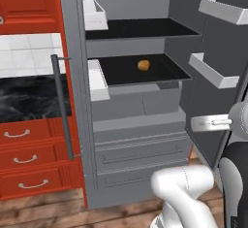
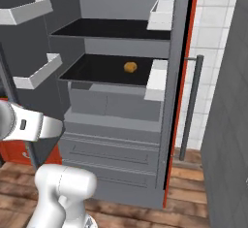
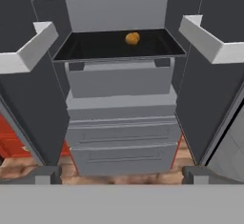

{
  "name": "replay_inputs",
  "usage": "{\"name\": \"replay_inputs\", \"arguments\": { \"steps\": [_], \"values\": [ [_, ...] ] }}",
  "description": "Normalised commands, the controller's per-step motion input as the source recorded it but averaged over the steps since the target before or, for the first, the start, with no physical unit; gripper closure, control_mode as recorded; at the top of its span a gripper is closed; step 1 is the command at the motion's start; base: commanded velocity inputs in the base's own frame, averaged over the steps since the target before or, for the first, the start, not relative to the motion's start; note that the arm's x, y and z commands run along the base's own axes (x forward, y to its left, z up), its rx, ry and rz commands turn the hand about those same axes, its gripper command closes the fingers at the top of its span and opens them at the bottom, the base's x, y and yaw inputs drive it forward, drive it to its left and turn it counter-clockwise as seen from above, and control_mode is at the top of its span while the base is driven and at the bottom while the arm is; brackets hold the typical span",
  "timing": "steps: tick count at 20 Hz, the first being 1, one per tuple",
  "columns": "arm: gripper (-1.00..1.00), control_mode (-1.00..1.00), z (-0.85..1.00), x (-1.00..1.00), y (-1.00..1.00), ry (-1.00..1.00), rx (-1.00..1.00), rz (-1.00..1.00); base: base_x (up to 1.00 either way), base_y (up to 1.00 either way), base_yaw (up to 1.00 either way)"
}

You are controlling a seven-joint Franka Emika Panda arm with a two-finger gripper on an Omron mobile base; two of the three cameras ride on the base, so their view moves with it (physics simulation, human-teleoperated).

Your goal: Gather the onion and potato from the fridge and place them on a tray on the dining counter. Then gather the steak and fish from the fridge and place them on the other tray.

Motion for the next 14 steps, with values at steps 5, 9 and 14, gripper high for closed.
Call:
{"name": "replay_inputs", "arguments": {
  "steps": [5, 9, 14],
  "values": [
    [-1.0, 1.0, 0.0, 0.0, 0.0, 0.0, 0.0, 0.0, 0.55, -0.19, 0.0],
    [-1.0, 1.0, 0.0, 0.0, 0.0, 0.0, 0.0, 0.0, 0.51, -0.17, 0.0],
    [-1.0, 1.0, 0.0, 0.0, 0.0, 0.0, 0.0, 0.0, 0.51, -0.16, 0.0]
  ]
}}
